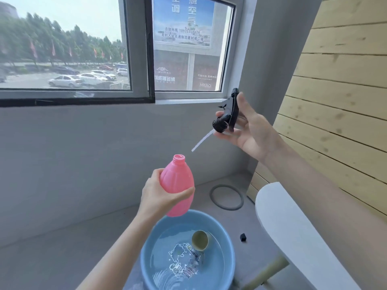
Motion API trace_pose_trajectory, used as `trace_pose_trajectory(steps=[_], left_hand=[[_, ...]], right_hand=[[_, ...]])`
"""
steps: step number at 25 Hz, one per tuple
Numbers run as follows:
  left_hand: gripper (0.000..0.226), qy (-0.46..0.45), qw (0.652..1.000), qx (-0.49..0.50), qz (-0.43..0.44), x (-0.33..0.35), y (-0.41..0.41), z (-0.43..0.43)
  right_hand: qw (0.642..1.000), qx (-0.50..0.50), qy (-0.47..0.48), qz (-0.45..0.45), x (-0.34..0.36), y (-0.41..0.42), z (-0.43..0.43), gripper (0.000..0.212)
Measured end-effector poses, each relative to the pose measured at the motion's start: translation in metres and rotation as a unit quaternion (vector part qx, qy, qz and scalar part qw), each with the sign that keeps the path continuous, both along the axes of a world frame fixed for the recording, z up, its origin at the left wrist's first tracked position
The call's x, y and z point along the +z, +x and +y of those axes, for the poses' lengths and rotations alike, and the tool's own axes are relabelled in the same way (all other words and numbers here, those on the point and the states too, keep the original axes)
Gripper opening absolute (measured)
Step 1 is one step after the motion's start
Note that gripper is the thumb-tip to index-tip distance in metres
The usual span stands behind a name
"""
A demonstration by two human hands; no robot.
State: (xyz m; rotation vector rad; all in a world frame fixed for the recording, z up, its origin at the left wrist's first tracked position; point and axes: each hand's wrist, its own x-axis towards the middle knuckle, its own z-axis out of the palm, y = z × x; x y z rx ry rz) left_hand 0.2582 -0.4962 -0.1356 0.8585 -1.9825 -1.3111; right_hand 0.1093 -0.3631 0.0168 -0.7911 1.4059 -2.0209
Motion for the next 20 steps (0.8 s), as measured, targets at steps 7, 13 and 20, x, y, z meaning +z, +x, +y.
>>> trace_pose_trajectory(steps=[7, 13, 20], left_hand=[[0.088, -0.023, 0.999, 0.018, -0.021, -0.016, -0.001, -0.016], [0.09, -0.031, 0.999, 0.025, -0.025, -0.028, 0.002, -0.012], [0.087, -0.003, 0.999, 0.041, -0.019, -0.036, 0.0, -0.009]], right_hand=[[0.999, 0.024, -0.046, -0.012, -0.001, 0.002, -0.029, 0.015], [0.996, 0.033, 0.018, 0.078, -0.016, 0.01, -0.036, 0.014], [0.994, -0.013, 0.024, 0.104, -0.012, 0.008, -0.033, 0.014]])
